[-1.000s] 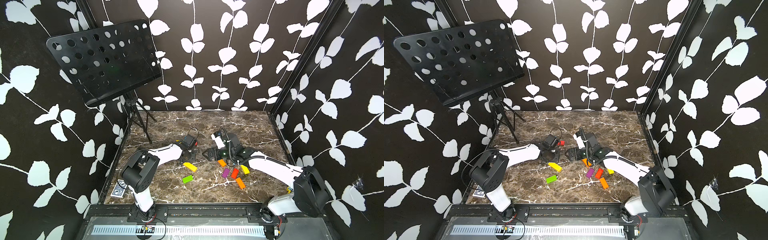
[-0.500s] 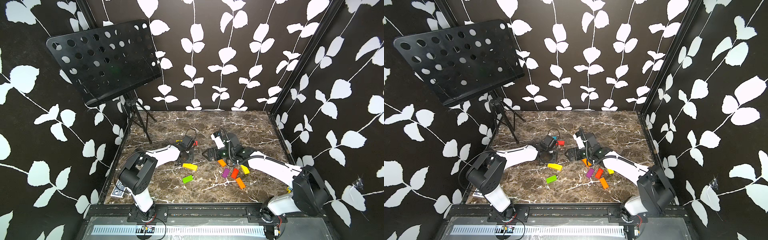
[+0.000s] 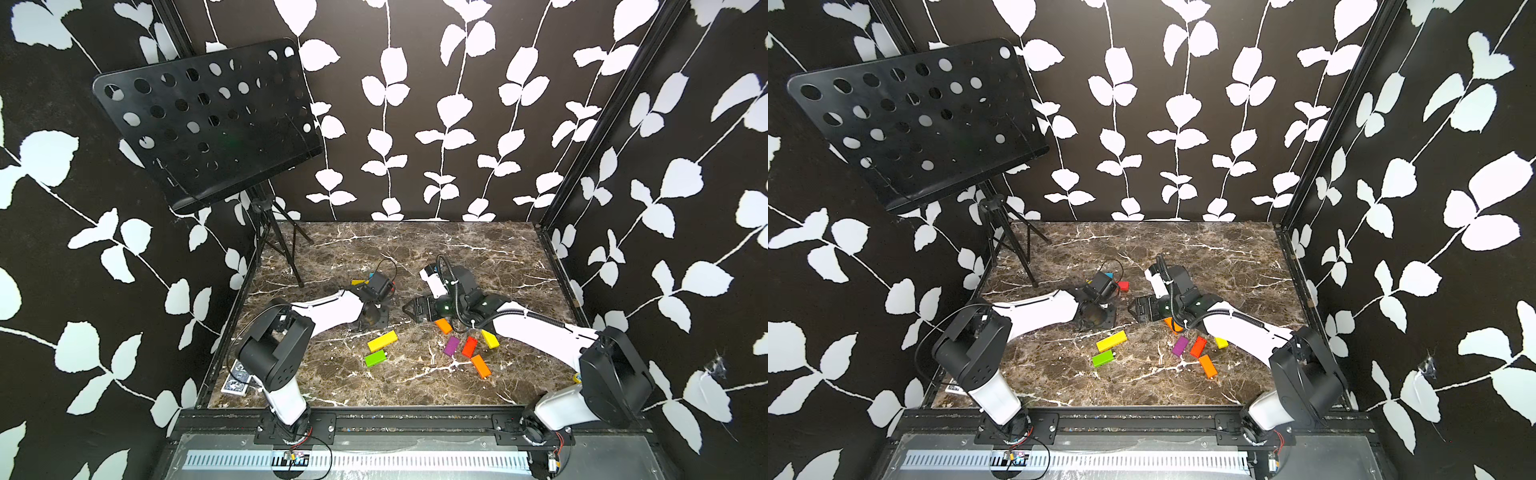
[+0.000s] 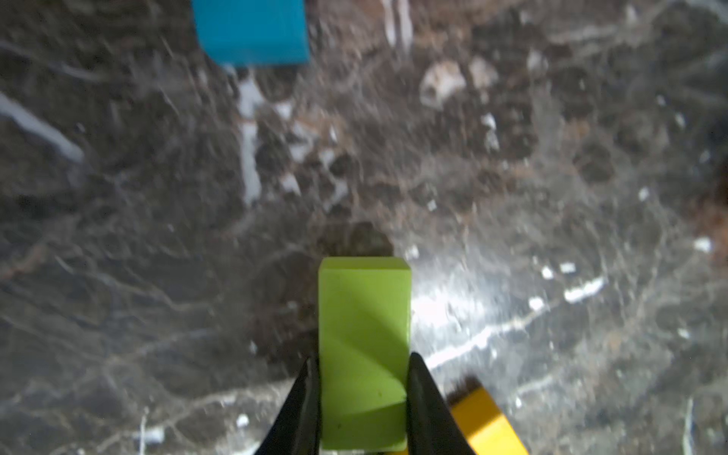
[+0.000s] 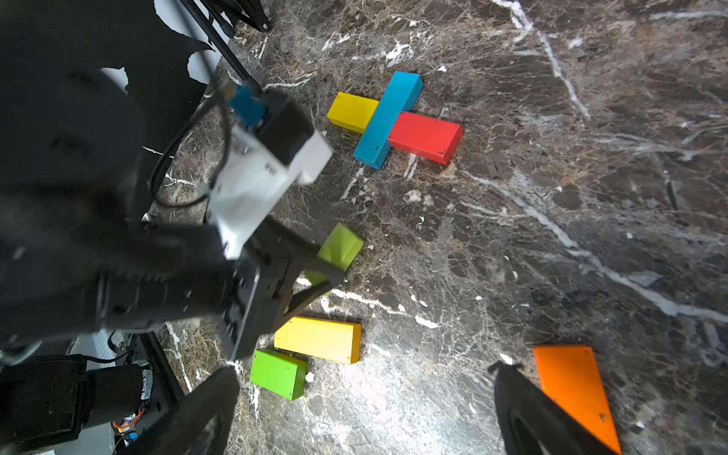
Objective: Assemble the letter t with building blocks
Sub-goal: Move the building block to the center of the board, then assemble the building block at the center of the board.
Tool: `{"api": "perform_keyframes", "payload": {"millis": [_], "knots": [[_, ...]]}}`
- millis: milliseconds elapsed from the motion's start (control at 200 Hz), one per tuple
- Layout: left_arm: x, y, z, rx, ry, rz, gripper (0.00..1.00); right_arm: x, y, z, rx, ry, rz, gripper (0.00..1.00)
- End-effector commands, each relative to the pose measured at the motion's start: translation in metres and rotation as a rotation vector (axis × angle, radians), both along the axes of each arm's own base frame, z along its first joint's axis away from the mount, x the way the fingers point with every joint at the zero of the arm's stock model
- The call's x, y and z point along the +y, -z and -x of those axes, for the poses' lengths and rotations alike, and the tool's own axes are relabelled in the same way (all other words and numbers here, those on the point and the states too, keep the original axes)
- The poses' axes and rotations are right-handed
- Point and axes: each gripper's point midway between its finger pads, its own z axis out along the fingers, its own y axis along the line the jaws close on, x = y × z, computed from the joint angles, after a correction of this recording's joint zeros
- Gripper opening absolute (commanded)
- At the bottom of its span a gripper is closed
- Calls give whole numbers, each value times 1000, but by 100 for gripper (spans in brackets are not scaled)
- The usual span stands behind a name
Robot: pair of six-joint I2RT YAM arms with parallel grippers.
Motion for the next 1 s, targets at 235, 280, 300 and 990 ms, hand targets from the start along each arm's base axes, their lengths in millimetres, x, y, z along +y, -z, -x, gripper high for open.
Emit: {"api": "perform_keyframes", "payload": {"millis": [235, 280, 300, 990], "knots": [[15, 0, -17, 13, -12, -69, 27, 0, -4, -7, -29, 4, -10, 99], [16, 0, -17, 15, -16, -71, 27, 2, -4, -7, -28, 3, -14, 99], [17, 1, -18, 16, -18, -73, 27, 2, -4, -8, -27, 3, -16, 99], [21, 8, -32, 22, -67, -89, 27, 4, 0, -10, -16, -2, -24, 99]]}}
